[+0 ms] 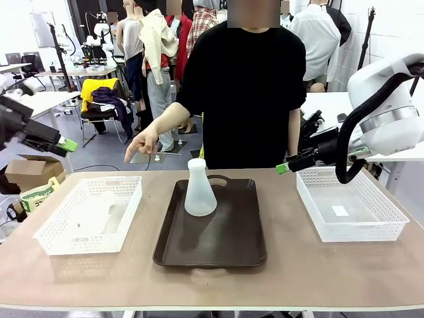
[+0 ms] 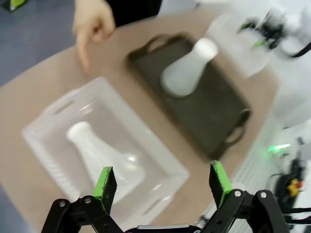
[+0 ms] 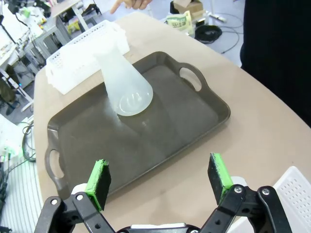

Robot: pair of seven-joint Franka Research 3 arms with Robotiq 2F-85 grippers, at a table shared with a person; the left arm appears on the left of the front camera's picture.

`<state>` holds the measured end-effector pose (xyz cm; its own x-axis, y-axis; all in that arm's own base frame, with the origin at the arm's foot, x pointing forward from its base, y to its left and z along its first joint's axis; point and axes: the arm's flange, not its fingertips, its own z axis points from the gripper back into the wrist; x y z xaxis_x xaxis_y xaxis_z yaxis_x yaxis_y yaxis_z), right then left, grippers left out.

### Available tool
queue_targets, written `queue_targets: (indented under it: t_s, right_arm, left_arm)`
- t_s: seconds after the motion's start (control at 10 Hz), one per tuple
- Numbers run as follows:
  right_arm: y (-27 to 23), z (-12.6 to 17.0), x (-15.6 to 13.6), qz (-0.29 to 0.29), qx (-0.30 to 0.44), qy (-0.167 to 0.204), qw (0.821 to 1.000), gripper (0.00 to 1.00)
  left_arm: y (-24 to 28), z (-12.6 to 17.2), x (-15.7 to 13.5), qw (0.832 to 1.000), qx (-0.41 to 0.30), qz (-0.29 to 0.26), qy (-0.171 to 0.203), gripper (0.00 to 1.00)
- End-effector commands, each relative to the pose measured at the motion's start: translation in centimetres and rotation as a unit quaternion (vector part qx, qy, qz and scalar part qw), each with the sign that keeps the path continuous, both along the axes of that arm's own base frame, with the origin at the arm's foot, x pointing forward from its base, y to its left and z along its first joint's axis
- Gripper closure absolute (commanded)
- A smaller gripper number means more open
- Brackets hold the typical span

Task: Prepare the laboratory tools.
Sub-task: Pick up the Big flask that the person points to.

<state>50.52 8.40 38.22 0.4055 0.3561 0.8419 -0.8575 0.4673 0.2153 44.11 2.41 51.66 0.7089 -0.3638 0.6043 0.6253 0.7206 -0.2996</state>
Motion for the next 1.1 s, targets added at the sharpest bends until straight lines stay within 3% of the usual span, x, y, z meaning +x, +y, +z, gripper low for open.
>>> queue_targets:
  t_s: [0.0,0.2,0.4,0.6,0.8,1.0]
  right_arm:
    - [-0.1,0.0,0.0,0.0,-0.003,0.003,1.0,0.0]
    - [-0.1,0.0,0.0,0.0,-0.003,0.003,1.0,0.0]
    - [-0.1,0.0,0.0,0.0,-0.003,0.003,1.0,0.0]
    - [-0.1,0.0,0.0,0.0,-0.003,0.003,1.0,0.0]
    - [-0.1,0.0,0.0,0.0,-0.003,0.003,1.0,0.0]
    - [-0.1,0.0,0.0,0.0,-0.003,0.003,1.0,0.0]
  left_arm:
    - [-2.8,-2.3,3.3,0.979,0.2,0.007,0.047,0.0]
    - [-6.1,-4.6,5.9,0.959,0.276,0.026,0.058,0.0]
    - [-8.5,-7.6,8.4,0.942,0.305,0.07,0.117,0.0]
    - [-10.0,-10.3,10.4,0.934,0.308,0.13,0.129,0.0]
    - [-10.0,-12.2,12.4,0.939,0.257,0.172,0.147,0.0]
    - [-9.3,-13.6,13.9,0.933,0.234,0.201,0.183,0.0]
